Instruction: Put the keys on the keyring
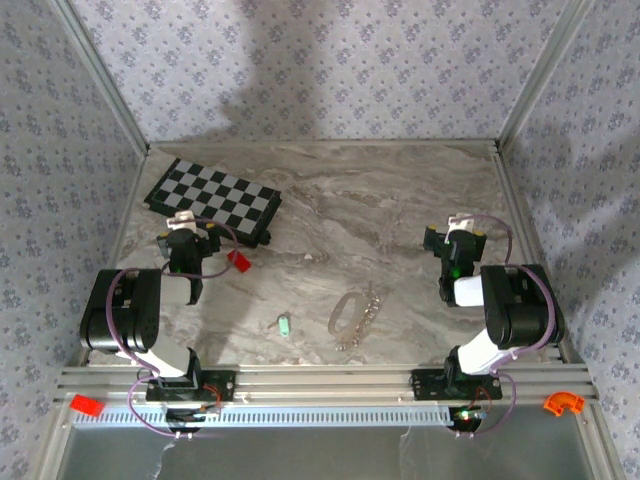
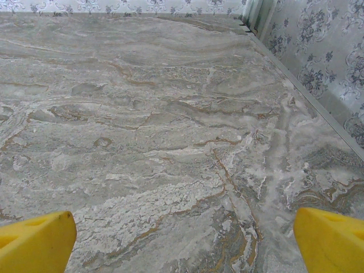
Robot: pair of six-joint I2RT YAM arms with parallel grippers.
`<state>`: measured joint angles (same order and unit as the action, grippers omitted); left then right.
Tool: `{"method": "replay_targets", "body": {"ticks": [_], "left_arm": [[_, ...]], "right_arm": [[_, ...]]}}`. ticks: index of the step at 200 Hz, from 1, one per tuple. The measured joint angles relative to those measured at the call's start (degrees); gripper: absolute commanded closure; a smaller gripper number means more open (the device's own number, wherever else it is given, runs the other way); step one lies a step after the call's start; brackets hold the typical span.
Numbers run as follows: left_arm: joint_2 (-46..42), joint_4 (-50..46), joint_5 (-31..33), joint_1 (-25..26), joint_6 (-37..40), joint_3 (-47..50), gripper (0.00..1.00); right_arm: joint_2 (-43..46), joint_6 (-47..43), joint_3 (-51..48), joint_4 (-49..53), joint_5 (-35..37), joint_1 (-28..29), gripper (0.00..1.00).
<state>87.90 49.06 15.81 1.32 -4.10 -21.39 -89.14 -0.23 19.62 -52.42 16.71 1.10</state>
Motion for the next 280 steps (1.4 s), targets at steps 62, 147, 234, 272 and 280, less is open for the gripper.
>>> {"method": "replay_targets", "body": {"ticks": [62,147,234,272,280], "left_arm": [[0.0,0.0,0.0,0.0,0.0,0.0,0.00],[0.0,0.0,0.0,0.0,0.0,0.0,0.00],[-6.1,-8.7,-1.6,0.0,0.0,-1.6,0.00],[-13.8,-15.4,-1.7,0.5,0.0,-2.2,0.00],[-15.8,-17.4,-1.8,0.8,-0.1,-2.2,0.00]], "right_arm": [[0.0,0.0,0.0,0.0,0.0,0.0,0.00],[0.0,0.0,0.0,0.0,0.0,0.0,0.00],[5.3,-1.3,1.2,5.8,1.2,2.8,0.00],[12.5,-4.7,6.6,13.9,4.3,10.3,0.00],[14.3,-5.0,7.3,15.3,4.7,11.7,0.00]]}}
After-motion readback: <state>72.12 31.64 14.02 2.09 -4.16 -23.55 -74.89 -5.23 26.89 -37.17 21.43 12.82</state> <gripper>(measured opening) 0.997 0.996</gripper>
